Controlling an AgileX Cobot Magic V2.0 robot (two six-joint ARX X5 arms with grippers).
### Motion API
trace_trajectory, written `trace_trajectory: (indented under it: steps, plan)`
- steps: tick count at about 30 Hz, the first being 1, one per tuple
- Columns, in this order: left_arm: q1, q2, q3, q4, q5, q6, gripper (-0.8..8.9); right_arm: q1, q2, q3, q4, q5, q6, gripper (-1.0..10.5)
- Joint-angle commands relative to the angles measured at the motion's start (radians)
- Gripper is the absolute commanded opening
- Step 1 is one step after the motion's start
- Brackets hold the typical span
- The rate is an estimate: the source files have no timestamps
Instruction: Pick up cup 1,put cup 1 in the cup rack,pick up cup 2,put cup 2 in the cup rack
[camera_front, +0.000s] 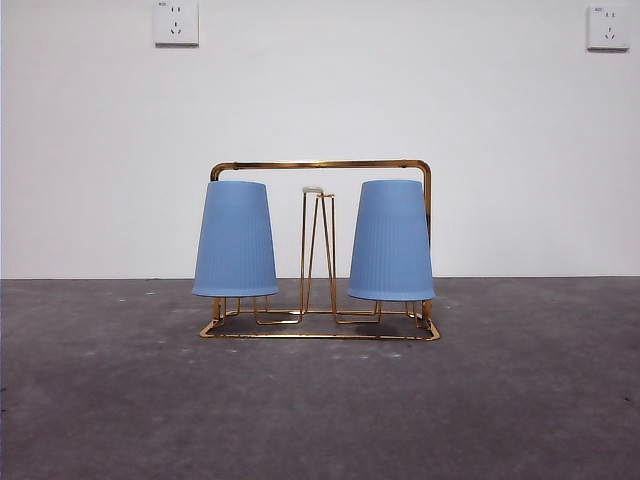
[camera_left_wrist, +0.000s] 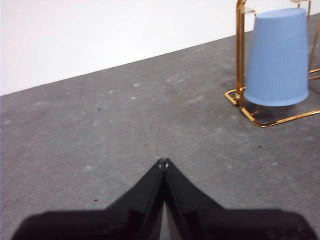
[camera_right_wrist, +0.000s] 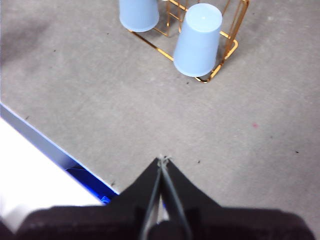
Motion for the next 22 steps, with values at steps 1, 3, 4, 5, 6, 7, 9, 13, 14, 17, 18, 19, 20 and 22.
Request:
trace_trajectory:
  steps: [1, 3, 4, 5, 6, 7, 9, 13, 14, 17, 18, 19, 20, 22]
  plan:
    - [0.008, -0.002, -0.01, 0.007, 0.003, -0.027, -0.03, 0.001, 0.0, -0.008, -0.024, 0.013, 0.008, 0.0]
    - [0.01, -0.001, -0.01, 0.007, 0.003, -0.027, -0.03, 0.001, 0.0, -0.008, -0.023, 0.019, 0.008, 0.0]
    - [0.009, 0.0, -0.01, 0.007, 0.003, -0.027, -0.03, 0.001, 0.0, -0.008, -0.023, 0.02, 0.008, 0.0]
    - [0.009, 0.003, -0.01, 0.007, 0.003, -0.027, -0.03, 0.001, 0.0, -0.008, -0.023, 0.02, 0.008, 0.0]
    - [0.009, 0.005, -0.01, 0.007, 0.003, -0.027, -0.03, 0.001, 0.0, -0.008, -0.023, 0.02, 0.008, 0.0]
    - [0.009, 0.007, -0.01, 0.007, 0.003, -0.027, -0.03, 0.001, 0.0, -0.008, -0.023, 0.02, 0.008, 0.0]
    - [0.009, 0.011, -0.01, 0.007, 0.003, -0.027, -0.03, 0.001, 0.0, -0.008, -0.023, 0.02, 0.008, 0.0]
    - [0.009, 0.011, -0.01, 0.007, 0.003, -0.027, -0.03, 0.001, 0.0, -0.008, -0.023, 0.02, 0.008, 0.0]
    - [0.009, 0.011, -0.01, 0.007, 0.003, -0.027, -0.03, 0.001, 0.0, -0.008, -0.023, 0.019, 0.008, 0.0]
    - [0.009, 0.011, -0.01, 0.007, 0.003, -0.027, -0.03, 0.001, -0.001, -0.008, -0.023, 0.02, 0.008, 0.0]
    - [0.009, 0.011, -0.01, 0.007, 0.003, -0.027, -0.03, 0.003, -0.001, -0.007, -0.023, 0.018, 0.008, 0.0]
    - [0.01, 0.011, -0.01, 0.007, 0.003, -0.027, -0.03, 0.0, -0.003, -0.007, -0.021, 0.019, 0.007, 0.0]
    - [0.009, 0.011, -0.01, 0.007, 0.003, -0.027, -0.03, -0.015, -0.008, -0.007, -0.021, 0.035, 0.008, 0.0]
    - [0.009, 0.011, -0.01, 0.007, 0.003, -0.027, -0.03, -0.064, -0.045, -0.007, -0.02, 0.072, -0.003, 0.0]
